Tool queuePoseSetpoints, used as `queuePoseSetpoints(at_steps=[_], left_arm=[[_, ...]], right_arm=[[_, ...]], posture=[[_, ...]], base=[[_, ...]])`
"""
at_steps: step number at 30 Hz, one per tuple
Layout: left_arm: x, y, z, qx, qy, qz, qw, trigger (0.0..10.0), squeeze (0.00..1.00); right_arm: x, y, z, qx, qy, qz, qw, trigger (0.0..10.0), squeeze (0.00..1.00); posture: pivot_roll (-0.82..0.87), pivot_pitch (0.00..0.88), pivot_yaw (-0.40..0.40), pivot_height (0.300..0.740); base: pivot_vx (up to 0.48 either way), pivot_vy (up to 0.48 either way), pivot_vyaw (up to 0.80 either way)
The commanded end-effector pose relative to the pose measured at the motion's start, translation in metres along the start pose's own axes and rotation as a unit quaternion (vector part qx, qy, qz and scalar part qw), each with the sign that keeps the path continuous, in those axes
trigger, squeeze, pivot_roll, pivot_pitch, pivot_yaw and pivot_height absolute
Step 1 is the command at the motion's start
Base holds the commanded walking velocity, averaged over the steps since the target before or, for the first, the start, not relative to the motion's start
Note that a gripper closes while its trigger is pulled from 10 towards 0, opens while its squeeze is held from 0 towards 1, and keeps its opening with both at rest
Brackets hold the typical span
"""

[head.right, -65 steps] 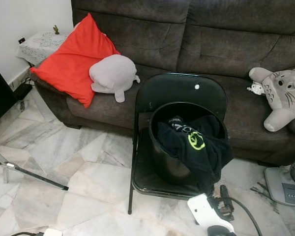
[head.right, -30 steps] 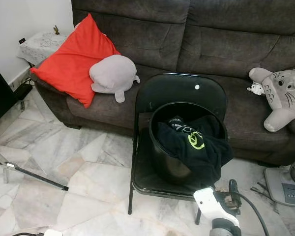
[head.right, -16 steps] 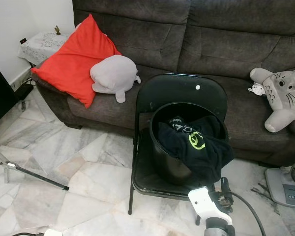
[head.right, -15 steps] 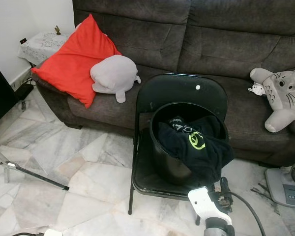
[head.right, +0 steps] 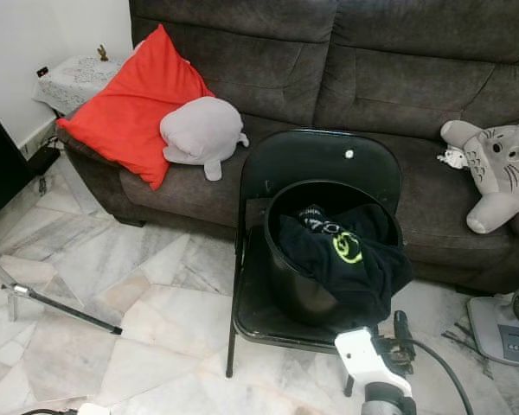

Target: Hang hanger

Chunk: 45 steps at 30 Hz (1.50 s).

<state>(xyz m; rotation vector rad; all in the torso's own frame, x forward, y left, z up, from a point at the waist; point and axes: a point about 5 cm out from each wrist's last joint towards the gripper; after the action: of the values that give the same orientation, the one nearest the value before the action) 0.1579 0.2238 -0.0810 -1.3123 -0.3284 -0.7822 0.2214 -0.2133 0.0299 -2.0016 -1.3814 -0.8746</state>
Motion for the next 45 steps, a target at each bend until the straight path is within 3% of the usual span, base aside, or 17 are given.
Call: queuePoseSetpoints(at_steps=[1, 10, 18, 23, 45], left_arm=[[-0.012, -0.003, -0.004, -0.006, 0.005, 0.026, 1.000, 10.0, 0.00], [-0.015, -0.004, -0.003, -0.004, 0.005, 0.033, 0.999, 10.0, 0.00], [-0.016, -0.005, -0.003, -0.003, 0.004, 0.034, 0.999, 10.0, 0.00], [-0.018, -0.006, -0.002, -0.002, 0.006, 0.037, 0.999, 10.0, 0.00], [-0.018, -0.006, -0.004, -0.004, 0.006, 0.039, 0.999, 10.0, 0.00]], right_arm=[[-0.007, -0.002, 0.003, -0.003, 0.004, 0.011, 1.000, 10.0, 0.00], [-0.017, 0.007, 0.002, -0.023, 0.025, 0.036, 0.999, 10.0, 0.00], [-0.016, 0.018, 0.004, -0.039, 0.025, 0.019, 0.999, 10.0, 0.00], [-0.007, 0.018, 0.009, -0.029, 0.040, -0.009, 0.999, 10.0, 0.00], [0.001, 0.025, 0.028, 0.019, 0.065, -0.031, 0.997, 10.0, 0.00]], posture=[[-0.12, 0.126, -0.001, 0.740], [-0.12, 0.129, -0.001, 0.740], [-0.11, 0.132, -0.001, 0.740], [-0.10, 0.133, 0.001, 0.740], [-0.10, 0.133, -0.001, 0.740]], base=[[0.000, 0.000, 0.00], [0.000, 0.000, 0.00], [0.000, 0.000, 0.00], [0.000, 0.000, 0.00], [0.000, 0.000, 0.00]])
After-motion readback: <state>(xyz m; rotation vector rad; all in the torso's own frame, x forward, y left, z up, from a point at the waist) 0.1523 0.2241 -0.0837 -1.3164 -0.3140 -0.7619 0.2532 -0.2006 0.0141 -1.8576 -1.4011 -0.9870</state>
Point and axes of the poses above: a point about 5 cm out from each wrist's last joint towards the gripper, its own y axis pointing out of the wrist towards the gripper, its own x axis along the axis of the wrist's last joint, z = x × y, and after that the axes turned 6 degrees about y, right-handed
